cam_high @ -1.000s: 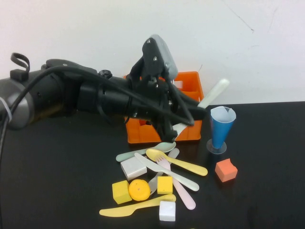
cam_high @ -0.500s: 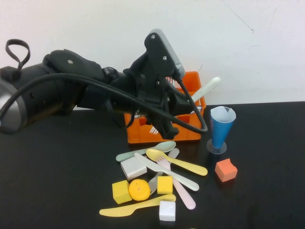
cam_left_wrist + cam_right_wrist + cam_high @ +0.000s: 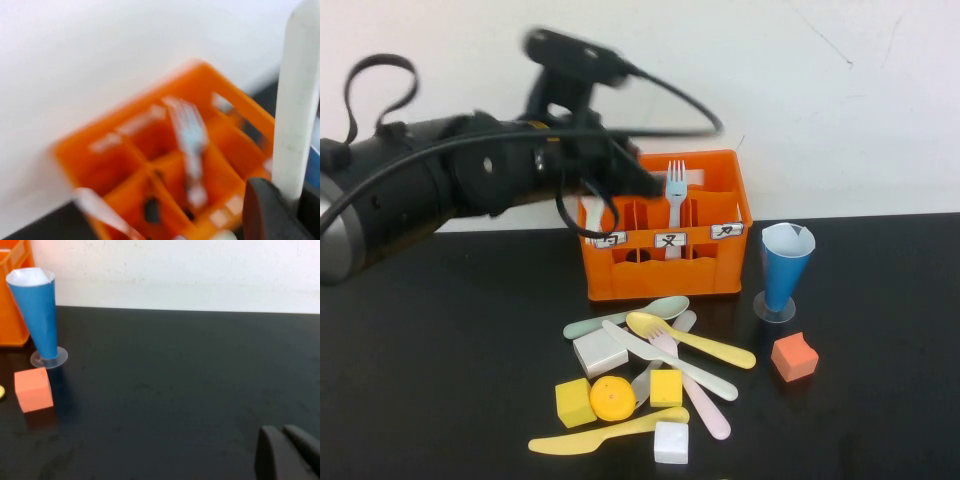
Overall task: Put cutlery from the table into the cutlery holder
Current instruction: Place the fork on the box
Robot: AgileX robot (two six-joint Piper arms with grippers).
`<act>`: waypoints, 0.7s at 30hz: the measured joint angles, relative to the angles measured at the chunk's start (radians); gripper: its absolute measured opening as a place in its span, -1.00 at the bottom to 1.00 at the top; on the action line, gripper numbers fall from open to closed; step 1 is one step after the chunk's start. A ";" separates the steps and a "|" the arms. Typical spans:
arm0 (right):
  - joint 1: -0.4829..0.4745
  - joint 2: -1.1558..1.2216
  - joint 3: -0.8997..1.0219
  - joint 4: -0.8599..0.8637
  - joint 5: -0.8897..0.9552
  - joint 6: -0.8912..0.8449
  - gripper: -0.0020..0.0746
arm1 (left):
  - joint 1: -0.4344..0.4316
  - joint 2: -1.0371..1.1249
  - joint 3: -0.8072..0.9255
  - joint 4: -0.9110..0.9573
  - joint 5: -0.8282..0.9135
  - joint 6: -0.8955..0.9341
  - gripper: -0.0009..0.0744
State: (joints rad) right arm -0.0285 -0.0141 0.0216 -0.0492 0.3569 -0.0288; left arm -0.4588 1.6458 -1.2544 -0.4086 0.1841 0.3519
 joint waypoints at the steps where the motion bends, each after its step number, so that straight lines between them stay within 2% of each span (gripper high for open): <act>1: 0.000 0.000 0.000 0.000 0.000 0.000 -0.95 | 0.000 0.000 0.008 0.116 -0.053 -0.163 -0.87; 4: 0.000 0.000 0.000 0.000 0.000 0.000 -0.95 | 0.007 0.000 0.050 0.460 -0.238 -0.604 -0.87; 5: 0.000 0.000 0.000 0.000 0.000 0.000 -0.95 | 0.018 0.004 0.072 0.594 -0.348 -0.734 -0.87; 8: 0.000 0.000 0.000 0.000 0.000 0.000 -0.95 | 0.045 0.044 0.098 0.810 -0.631 -0.953 -0.87; 11: 0.000 0.000 0.000 0.000 0.000 0.000 -0.95 | 0.058 0.118 0.099 0.881 -0.822 -0.996 -0.87; 21: 0.000 0.000 0.000 0.000 0.000 0.000 -0.95 | 0.062 0.355 0.073 0.784 -1.017 -0.890 -0.87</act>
State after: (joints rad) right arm -0.0285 -0.0141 0.0216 -0.0492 0.3569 -0.0288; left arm -0.3970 2.0007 -1.1818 0.3752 -0.8333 -0.5385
